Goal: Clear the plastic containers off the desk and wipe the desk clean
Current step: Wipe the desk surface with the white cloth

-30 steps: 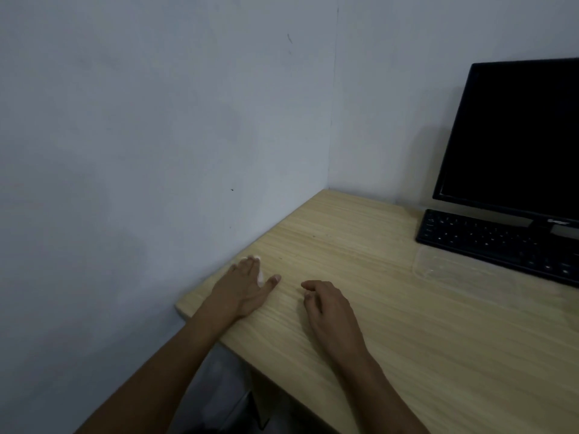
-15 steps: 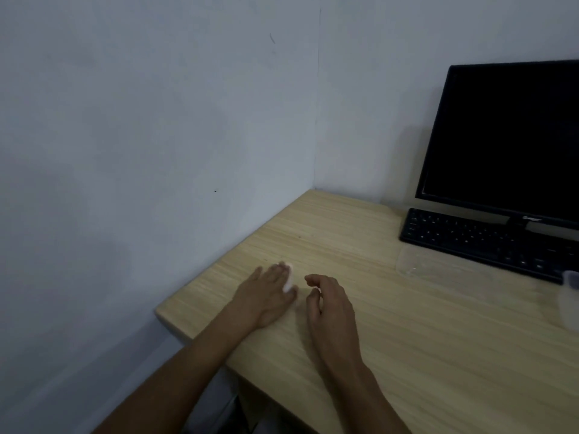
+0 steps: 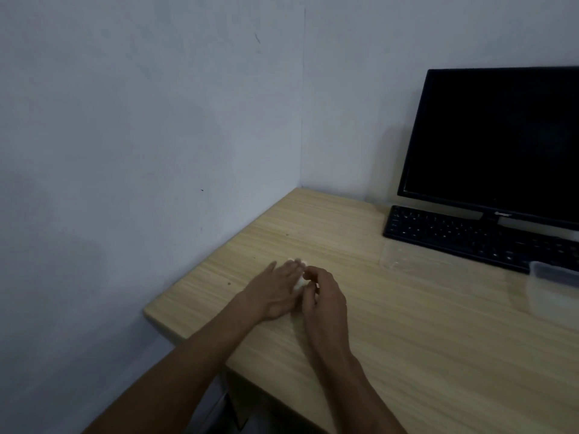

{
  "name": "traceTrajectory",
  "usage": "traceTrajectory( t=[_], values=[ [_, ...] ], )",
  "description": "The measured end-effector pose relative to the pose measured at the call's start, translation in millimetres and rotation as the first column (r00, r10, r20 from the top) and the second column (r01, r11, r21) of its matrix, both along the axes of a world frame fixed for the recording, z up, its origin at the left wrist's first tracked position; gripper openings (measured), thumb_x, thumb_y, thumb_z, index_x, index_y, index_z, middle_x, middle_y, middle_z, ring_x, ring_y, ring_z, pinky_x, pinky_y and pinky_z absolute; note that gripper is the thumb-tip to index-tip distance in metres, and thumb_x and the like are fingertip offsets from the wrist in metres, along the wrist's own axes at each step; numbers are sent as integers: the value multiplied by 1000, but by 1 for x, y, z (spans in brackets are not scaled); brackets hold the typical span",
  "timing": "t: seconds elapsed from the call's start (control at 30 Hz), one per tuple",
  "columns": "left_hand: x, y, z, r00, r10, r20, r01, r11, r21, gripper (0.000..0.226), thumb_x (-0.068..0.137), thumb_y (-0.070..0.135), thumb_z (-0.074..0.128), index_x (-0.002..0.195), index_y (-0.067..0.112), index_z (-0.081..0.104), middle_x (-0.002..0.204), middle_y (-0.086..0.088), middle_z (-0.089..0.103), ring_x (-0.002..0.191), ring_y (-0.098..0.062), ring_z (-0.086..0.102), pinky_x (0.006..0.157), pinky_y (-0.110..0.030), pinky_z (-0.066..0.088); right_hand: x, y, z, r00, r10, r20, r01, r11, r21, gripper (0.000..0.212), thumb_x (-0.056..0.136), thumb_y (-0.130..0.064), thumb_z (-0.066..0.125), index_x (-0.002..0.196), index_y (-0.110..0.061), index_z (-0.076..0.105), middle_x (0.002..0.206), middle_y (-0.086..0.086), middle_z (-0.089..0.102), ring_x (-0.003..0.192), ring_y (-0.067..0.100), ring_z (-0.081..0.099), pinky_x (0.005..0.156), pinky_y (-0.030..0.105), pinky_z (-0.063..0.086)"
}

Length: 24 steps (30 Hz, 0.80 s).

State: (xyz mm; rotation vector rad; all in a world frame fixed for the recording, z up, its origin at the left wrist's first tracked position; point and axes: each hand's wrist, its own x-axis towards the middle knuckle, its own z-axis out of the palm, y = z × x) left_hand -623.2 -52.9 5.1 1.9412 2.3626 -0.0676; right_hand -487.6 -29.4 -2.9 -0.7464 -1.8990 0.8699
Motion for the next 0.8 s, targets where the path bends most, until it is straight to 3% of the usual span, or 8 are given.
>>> traceTrajectory(
  t=[0.07, 0.17, 0.33, 0.43, 0.6, 0.8],
  values=[
    [13, -14, -5, 996, -78, -35, 78, 997, 12, 60, 102, 40, 18, 155, 18, 2, 162, 1, -1, 148, -10, -5, 120, -38, -1, 3, 0, 4, 996, -31, -83, 25, 997, -72, 29, 94, -2, 46, 112, -21, 60, 104, -12, 61, 98, 3, 58, 91, 25, 47],
    [17, -48, -7, 998, -58, 34, 56, 997, 56, 67, 95, 57, 6, 154, 26, -2, 162, 8, -1, 145, 0, -8, 120, -34, -5, 5, -3, 10, 991, -27, -133, 11, 993, -116, 31, 94, -2, 46, 111, -24, 59, 103, -11, 64, 97, -4, 58, 87, 19, 48],
    [-5, -97, -5, 993, 116, -17, -116, 993, 32, 103, 68, 80, -21, 153, 24, -6, 160, 12, -4, 144, 1, -7, 117, -30, -9, 27, -19, 19, 984, 177, 31, -175, 983, -53, 32, 96, -7, 48, 116, -31, 54, 109, -15, 60, 103, -7, 55, 86, 12, 45],
    [-16, -104, -5, 973, 228, -38, -227, 973, 31, 102, 65, 67, -16, 154, 19, -2, 161, 8, 1, 147, -4, 0, 118, -32, -5, 58, -26, 19, 925, 306, 227, -308, 951, -30, 29, 98, -18, 47, 123, -32, 53, 119, -17, 56, 109, -4, 52, 93, 16, 43],
    [4, -86, -1, 963, 256, 79, -258, 966, 19, 70, 98, 55, 13, 154, 16, 1, 162, 5, 2, 147, -7, -1, 118, -31, -5, 124, -20, 12, 869, 201, 452, -292, 946, 141, 30, 97, -30, 42, 125, -33, 52, 125, -20, 49, 114, -8, 41, 96, 5, 28],
    [88, -45, -2, 990, 31, 137, -42, 996, 78, 67, 100, 53, 19, 154, 18, 0, 162, 5, 0, 147, -7, -4, 118, -31, -7, 182, -4, 10, 857, 72, 511, -161, 978, 132, 27, 98, -24, 45, 122, -35, 53, 122, -21, 48, 113, -7, 42, 93, 4, 29]
  ],
)
